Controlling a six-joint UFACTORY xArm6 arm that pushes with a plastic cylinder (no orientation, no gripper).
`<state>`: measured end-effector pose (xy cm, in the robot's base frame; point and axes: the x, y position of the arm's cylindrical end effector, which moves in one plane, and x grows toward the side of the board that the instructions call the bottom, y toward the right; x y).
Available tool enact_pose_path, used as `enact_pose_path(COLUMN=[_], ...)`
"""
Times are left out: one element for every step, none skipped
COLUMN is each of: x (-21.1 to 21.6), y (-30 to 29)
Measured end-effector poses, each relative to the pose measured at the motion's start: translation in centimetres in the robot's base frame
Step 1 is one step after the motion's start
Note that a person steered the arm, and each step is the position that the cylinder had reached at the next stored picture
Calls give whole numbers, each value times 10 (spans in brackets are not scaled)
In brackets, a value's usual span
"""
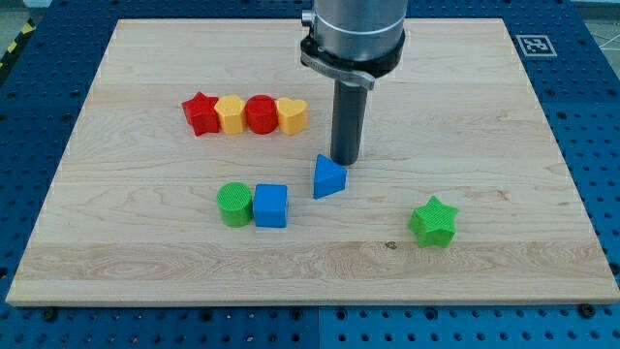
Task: Push blue triangle towards blue cube
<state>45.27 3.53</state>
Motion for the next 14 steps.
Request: enact_pose_path(x=[0,14,26,35,35,35,31,26,26,26,26,27,33,39], y=[0,-1,-6,-13,-14,-14,-15,-21,-29,-42,-52,-53,-53,-50])
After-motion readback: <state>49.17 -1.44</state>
